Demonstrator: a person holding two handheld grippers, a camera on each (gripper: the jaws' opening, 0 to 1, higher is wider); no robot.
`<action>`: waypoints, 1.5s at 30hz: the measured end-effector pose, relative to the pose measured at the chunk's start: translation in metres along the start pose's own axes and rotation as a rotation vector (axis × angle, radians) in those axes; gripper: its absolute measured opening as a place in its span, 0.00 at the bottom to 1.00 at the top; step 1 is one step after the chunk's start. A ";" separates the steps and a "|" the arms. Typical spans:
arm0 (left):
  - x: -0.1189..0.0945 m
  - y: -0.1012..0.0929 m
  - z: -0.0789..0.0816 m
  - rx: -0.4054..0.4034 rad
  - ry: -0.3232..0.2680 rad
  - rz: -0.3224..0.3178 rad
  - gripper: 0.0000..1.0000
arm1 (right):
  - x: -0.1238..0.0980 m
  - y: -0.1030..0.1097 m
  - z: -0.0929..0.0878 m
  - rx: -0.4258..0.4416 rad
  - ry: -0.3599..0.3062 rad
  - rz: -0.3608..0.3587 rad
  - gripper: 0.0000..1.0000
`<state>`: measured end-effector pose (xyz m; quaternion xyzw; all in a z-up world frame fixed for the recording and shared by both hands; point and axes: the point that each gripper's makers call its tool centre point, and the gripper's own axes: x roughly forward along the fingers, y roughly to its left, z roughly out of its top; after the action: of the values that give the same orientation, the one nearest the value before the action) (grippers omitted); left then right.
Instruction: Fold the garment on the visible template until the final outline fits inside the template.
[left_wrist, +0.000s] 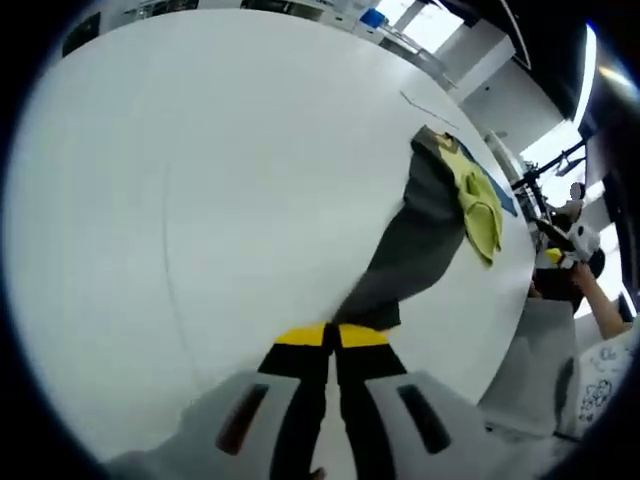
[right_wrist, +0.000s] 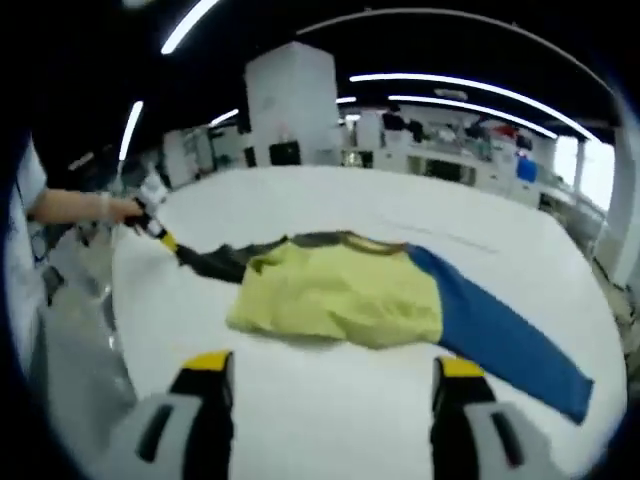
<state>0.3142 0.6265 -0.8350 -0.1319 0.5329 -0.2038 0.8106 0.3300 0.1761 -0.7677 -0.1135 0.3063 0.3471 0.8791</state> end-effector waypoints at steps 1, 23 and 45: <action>0.000 0.001 0.000 0.005 0.001 0.001 0.00 | 0.007 0.001 0.002 -0.023 0.010 0.004 0.79; 0.000 -0.003 -0.003 0.003 -0.001 0.006 0.00 | 0.107 0.020 0.009 -0.043 0.191 0.057 0.24; -0.004 0.005 0.008 -0.009 -0.028 0.015 0.00 | 0.053 -0.014 -0.017 0.058 0.195 -0.058 0.00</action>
<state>0.3211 0.6326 -0.8313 -0.1343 0.5234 -0.1934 0.8189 0.3619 0.1871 -0.8138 -0.1301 0.3971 0.2996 0.8577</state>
